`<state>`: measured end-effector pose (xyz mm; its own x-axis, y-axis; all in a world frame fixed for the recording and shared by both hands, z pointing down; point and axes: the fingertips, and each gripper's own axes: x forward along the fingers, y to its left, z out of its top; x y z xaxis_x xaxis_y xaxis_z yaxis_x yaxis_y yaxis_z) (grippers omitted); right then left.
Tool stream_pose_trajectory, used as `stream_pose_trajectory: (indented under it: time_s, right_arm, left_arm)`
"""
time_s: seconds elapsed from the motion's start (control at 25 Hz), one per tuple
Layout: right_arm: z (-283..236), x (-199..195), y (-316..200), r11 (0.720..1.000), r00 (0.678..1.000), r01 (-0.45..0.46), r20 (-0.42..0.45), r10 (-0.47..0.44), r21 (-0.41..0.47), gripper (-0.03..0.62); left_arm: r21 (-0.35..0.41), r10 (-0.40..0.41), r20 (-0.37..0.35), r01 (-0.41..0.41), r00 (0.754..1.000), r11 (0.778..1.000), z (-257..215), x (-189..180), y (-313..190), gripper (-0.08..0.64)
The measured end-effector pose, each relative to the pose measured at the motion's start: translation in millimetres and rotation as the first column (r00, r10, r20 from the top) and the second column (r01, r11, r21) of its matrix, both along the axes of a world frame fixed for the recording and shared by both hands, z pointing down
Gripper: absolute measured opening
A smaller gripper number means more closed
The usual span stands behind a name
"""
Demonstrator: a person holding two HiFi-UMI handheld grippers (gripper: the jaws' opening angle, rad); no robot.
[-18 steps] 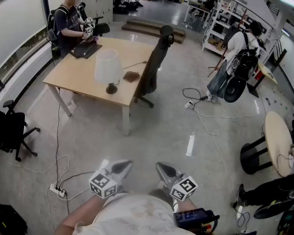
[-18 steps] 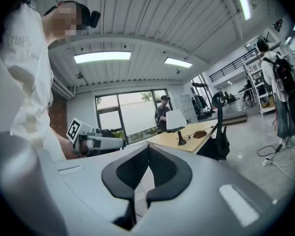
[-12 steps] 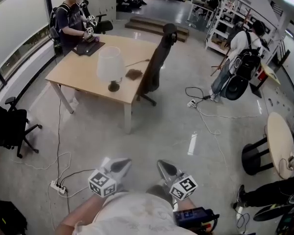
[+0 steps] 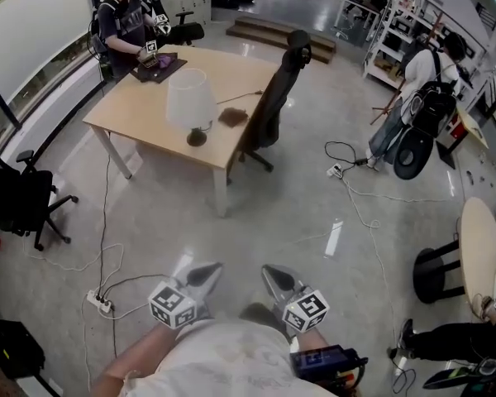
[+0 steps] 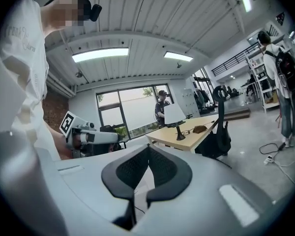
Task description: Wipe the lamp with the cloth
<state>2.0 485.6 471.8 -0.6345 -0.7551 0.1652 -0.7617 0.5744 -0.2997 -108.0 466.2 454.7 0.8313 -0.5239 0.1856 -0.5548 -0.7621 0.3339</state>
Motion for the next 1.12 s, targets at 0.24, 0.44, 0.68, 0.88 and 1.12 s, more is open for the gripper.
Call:
stream_pose_trajectory:
  time_s: [0.24,0.44,0.68,0.88,1.12]
  right_arm:
    - [-2,25,-34,0.998,0.998,0.063,-0.007,-0.063,-0.011,0.012]
    - [0,54,-59,0.993,0.993,0.115,-0.009,-0.115,-0.032,0.012]
    - [2,77,-92,0.985,0.986,0.164,0.014,-0.163,-0.047,0.012]
    - [5,79,-112,0.971,0.972,0.235,0.019,-0.234,-0.047,0.012]
    - [13,87,-133,0.965,0.967,0.254,0.029,-0.252,-0.071,0.012]
  left_arm:
    - [-0.014,-0.055,0.024,0.056,0.998,0.998,-4,29,-23,0.002]
    - [-0.007,-0.112,0.04,0.112,0.993,0.994,-14,60,-47,0.002]
    - [0.007,-0.192,0.073,0.192,0.979,0.981,-24,76,-73,0.002]
    - [0.012,-0.304,0.093,0.304,0.948,0.953,-24,66,-94,0.002]
    - [-0.004,-0.348,0.107,0.35,0.931,0.937,-18,65,-108,0.002]
